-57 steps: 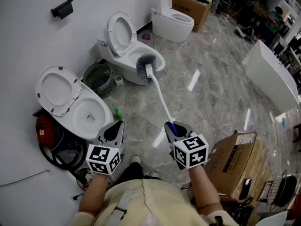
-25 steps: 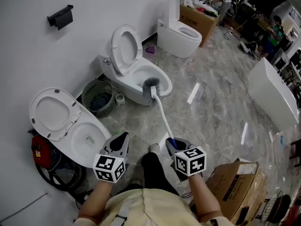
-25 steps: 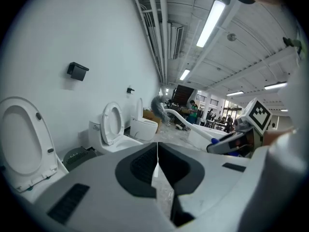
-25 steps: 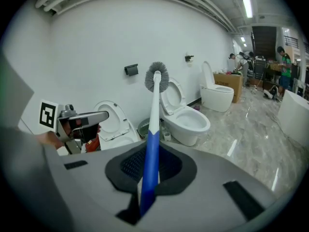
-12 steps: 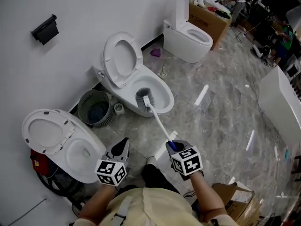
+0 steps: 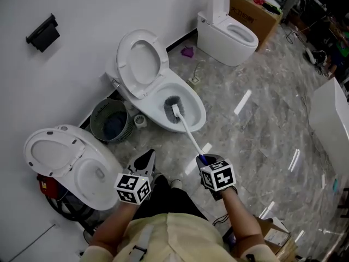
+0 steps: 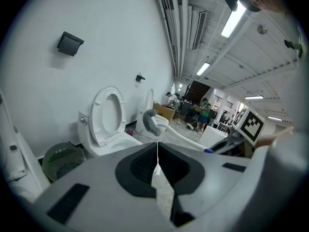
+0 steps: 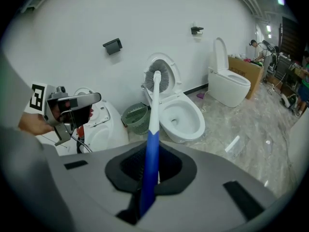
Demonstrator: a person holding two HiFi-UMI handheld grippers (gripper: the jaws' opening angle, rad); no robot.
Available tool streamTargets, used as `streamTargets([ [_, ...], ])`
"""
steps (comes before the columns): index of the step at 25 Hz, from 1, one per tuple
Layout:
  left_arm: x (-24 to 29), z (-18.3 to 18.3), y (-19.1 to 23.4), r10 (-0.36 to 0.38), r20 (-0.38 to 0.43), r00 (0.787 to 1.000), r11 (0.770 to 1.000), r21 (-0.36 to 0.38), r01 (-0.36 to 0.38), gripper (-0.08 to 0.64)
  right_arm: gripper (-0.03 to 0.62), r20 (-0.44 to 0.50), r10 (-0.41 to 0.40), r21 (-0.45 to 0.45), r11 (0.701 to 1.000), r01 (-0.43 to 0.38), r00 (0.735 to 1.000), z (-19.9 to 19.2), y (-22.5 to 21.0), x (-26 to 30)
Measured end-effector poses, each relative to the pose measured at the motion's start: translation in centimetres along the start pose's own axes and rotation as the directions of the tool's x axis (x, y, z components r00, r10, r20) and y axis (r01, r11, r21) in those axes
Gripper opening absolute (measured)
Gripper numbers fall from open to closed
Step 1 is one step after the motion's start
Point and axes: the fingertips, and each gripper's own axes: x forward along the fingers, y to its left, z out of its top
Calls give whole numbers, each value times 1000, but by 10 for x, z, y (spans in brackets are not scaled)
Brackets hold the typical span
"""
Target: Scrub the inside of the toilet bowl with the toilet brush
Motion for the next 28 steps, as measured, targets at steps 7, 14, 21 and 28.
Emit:
streamTargets([
  [7,59,4,28,-10,-34,999,999,42,11,15,34,-58,0,-12,1000,-1,998,24,-24,43],
  [14,128,2,79,35,-81,996,999,17,-34,15,34,-181,-41,-1,999,42,983,46,-72,103],
  [21,187,-4,140,38,-158,987,994,-97,-54,15,34,-319,-39,32,998,52,947,69,-111,172],
  [28,229,-20,182,6,-232,973,996,-86,-26,15,34,-442,-35,8,999,43,896,80,-137,248],
])
